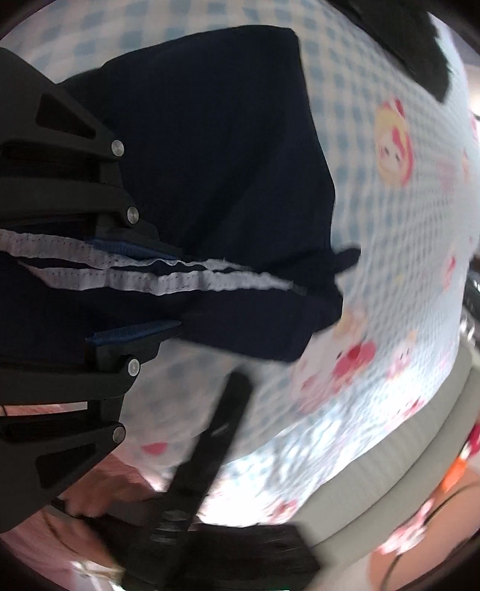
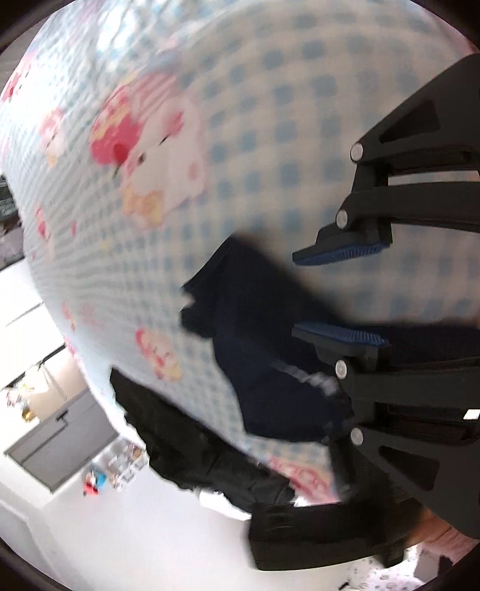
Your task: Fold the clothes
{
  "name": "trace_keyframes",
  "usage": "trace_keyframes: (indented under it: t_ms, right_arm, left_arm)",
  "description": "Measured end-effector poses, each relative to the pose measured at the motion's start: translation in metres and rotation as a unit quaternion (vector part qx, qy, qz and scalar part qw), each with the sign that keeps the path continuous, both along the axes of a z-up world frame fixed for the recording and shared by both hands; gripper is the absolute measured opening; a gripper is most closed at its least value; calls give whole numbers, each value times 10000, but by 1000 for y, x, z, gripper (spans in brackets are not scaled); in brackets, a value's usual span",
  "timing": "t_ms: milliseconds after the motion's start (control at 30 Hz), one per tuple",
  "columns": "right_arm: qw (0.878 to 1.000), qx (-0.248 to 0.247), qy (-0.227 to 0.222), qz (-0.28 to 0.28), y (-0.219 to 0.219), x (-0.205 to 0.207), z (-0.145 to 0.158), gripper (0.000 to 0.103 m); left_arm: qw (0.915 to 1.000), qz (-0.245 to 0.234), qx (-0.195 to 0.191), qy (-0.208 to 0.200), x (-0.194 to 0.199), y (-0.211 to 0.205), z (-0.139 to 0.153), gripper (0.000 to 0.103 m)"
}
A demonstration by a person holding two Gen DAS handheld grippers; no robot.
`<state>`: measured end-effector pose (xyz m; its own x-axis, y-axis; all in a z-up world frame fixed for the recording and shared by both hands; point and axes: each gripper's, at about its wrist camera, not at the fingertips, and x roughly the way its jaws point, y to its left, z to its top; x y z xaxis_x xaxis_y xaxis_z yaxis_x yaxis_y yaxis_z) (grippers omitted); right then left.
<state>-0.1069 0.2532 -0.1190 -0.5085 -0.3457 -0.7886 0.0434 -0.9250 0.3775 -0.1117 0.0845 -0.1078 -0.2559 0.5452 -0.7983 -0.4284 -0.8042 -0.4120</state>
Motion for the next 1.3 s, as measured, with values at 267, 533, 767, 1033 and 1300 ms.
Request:
trace_keyframes:
  t_ms: [267, 533, 767, 1033, 1300]
  right_arm:
    - [9987, 391, -329, 8, -15, -34, -14, 42]
    - [9987, 90, -172, -466, 21, 14, -19, 42]
    - [9984, 14, -153, -544, 30, 19, -24, 42]
    - [9973, -285, -119, -666, 43, 29, -24, 42]
    - [9918, -496, 203, -1162, 54, 34, -14, 42]
  left_arm:
    - [9996, -65, 45, 259, 12, -2, 11, 33]
    - [9984, 464, 309, 11, -17, -15, 11, 33]
    - [9996, 110, -176, -200, -28, 26, -8, 33]
    - [9980, 29, -370, 508, -3, 37, 16, 10]
    - [9935, -736, -679, 539, 20, 67, 13, 10]
